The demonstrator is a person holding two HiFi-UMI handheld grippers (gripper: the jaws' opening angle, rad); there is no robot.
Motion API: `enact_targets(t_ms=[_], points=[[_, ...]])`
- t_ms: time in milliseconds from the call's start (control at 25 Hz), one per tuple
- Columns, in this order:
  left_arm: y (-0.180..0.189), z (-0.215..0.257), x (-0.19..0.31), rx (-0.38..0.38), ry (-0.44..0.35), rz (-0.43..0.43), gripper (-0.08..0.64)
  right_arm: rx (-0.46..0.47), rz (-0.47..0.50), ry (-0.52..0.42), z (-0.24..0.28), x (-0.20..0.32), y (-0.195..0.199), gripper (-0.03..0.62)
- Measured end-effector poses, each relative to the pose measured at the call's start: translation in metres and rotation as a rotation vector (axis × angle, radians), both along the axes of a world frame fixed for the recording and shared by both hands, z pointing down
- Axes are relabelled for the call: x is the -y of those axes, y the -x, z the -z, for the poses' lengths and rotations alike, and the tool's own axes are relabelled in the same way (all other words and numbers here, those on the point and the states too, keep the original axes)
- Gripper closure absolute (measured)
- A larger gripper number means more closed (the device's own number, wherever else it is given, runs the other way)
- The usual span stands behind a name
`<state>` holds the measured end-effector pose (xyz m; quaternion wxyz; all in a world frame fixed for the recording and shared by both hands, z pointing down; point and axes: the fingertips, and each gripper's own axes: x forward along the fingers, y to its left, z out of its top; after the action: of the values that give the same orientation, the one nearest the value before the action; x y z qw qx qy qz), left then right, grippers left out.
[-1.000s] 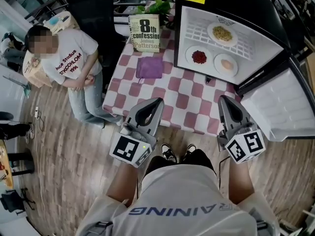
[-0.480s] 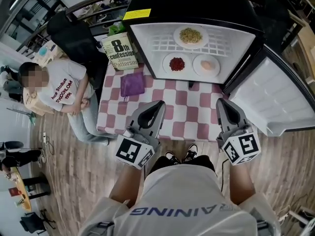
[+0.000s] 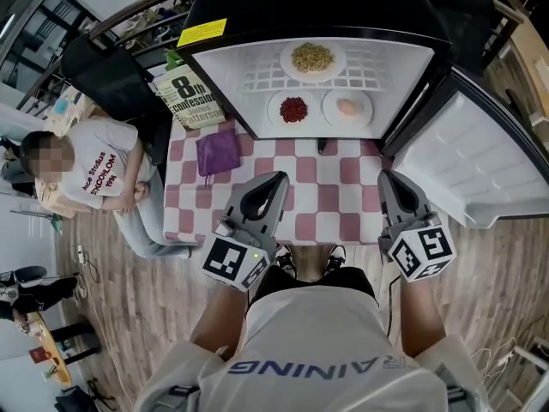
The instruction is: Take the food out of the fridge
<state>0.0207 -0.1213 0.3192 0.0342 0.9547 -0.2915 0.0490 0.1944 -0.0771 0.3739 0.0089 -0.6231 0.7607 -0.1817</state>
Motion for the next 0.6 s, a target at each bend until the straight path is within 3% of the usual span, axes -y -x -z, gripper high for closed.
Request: enact_targets(t_ms=[280,600], points=[[0.015,-0.001,0.019,0.000,-0.014,-0.061,0.552,0.117,-0.095,0.082,-0.015,0.022,0.012,0.574],[0.032,-0.010,0.029,-0.007,0.010,-0.077,0.552,0.274,-0.167,0.211,-0.072,0.063,0.038,0.568]])
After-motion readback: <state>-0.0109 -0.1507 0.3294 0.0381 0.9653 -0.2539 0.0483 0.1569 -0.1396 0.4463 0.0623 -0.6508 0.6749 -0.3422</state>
